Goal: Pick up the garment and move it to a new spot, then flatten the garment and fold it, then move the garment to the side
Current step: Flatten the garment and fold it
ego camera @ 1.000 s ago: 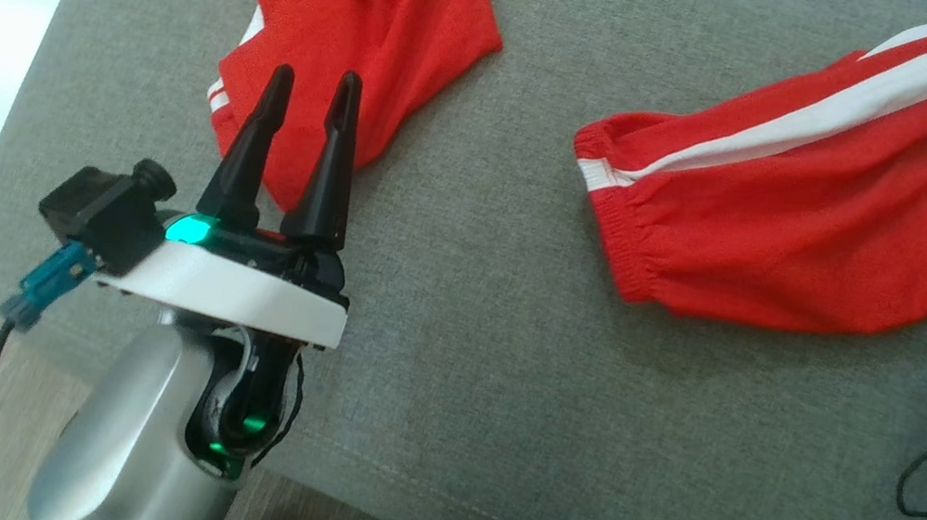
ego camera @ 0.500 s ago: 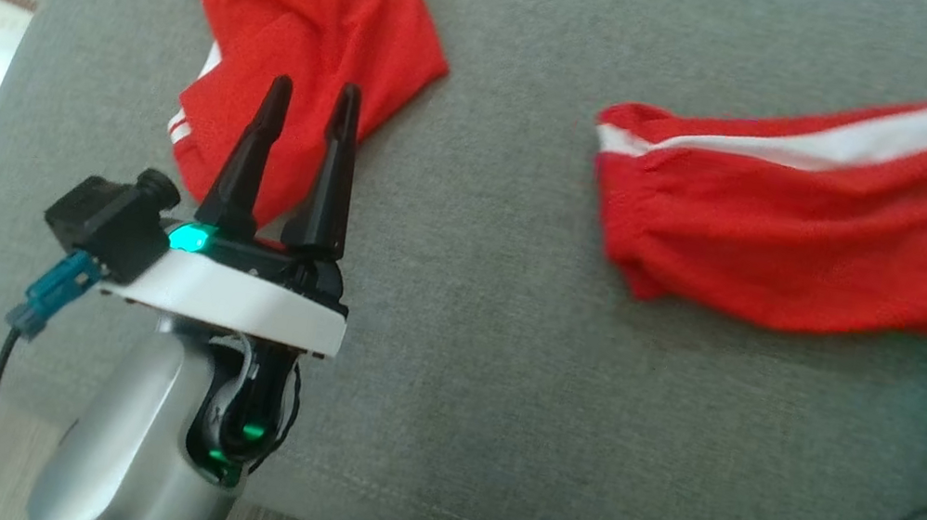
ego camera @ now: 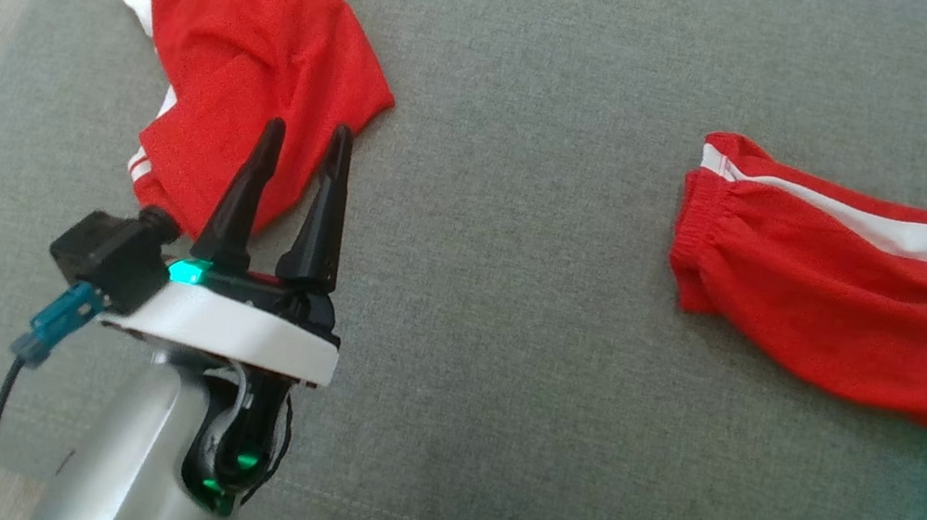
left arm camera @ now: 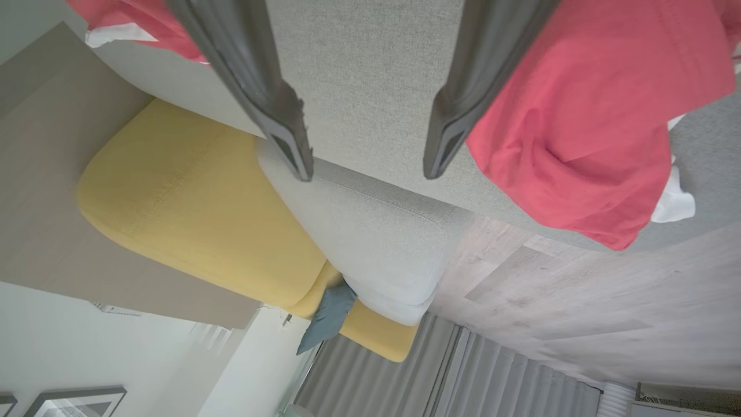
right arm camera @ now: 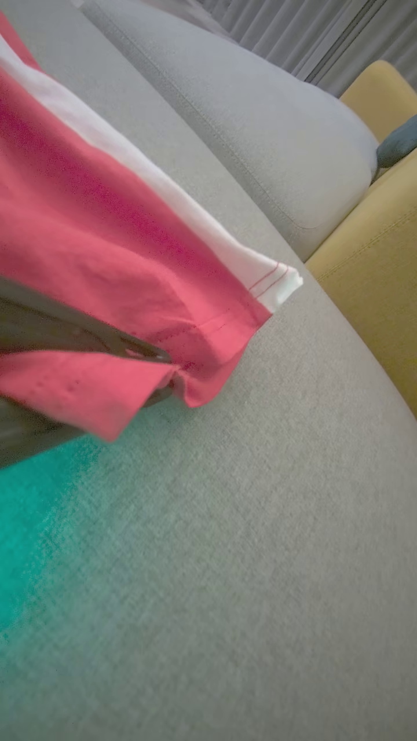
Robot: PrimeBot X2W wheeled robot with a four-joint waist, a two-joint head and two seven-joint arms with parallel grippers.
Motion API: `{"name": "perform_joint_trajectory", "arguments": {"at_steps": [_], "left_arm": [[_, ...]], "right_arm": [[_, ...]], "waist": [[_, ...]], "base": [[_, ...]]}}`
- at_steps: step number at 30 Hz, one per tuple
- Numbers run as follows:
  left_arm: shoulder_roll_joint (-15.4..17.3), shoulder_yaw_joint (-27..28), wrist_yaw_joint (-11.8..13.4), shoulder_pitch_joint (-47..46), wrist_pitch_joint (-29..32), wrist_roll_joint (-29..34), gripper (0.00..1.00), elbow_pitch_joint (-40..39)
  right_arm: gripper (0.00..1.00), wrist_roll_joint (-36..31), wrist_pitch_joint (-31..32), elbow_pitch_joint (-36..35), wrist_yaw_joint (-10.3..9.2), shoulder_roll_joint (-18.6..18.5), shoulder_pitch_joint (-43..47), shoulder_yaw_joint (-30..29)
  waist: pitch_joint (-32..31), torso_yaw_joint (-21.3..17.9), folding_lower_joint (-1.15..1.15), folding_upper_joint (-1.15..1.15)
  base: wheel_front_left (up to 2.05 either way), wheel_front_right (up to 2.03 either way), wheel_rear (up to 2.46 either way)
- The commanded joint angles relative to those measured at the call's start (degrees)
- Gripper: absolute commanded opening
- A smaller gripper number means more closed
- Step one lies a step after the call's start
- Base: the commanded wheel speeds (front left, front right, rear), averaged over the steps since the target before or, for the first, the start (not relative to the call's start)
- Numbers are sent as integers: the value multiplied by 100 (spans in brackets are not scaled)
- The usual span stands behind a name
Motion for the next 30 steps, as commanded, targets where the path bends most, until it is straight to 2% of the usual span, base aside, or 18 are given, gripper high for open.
{"name": "perform_joint_trajectory", "arguments": {"at_steps": [1, 5, 10, 19, 24, 30], "left_arm": [[51, 239, 2, -29, -45, -110, 100, -232], [51, 247, -7, -1, -45, -154, 100, -213], [51, 276, -9, 104, -45, -110, 100, -139], [51, 230, 45, 289, -45, -62, 100, -119], [51, 206, 70, 420, -45, -69, 100, -100], [51, 175, 76, 512, -45, -61, 100, -74]], "right_arm": [[0, 145, -154, -110, 21, -30, -188, 279], [0, 528, -367, -16, 21, -30, -260, 664], [0, 1474, -650, -65, 21, -30, -186, 1719], [0, 3057, -748, -971, 21, -30, 486, 3667], [0, 3535, -770, -1393, 21, -30, 865, 4456], [0, 3756, -854, -1624, 21, -30, 1099, 5042]], "waist": [[-25, 1, 0, 0], [-108, 16, 0, 0], [-339, 29, 0, 0], [-685, 157, 0, 0], [-804, 233, 0, 0], [-875, 338, 0, 0]], "base": [[0, 0, 0], [0, 0, 0], [0, 0, 0], [0, 0, 0], [0, 0, 0], [0, 0, 0]]}}
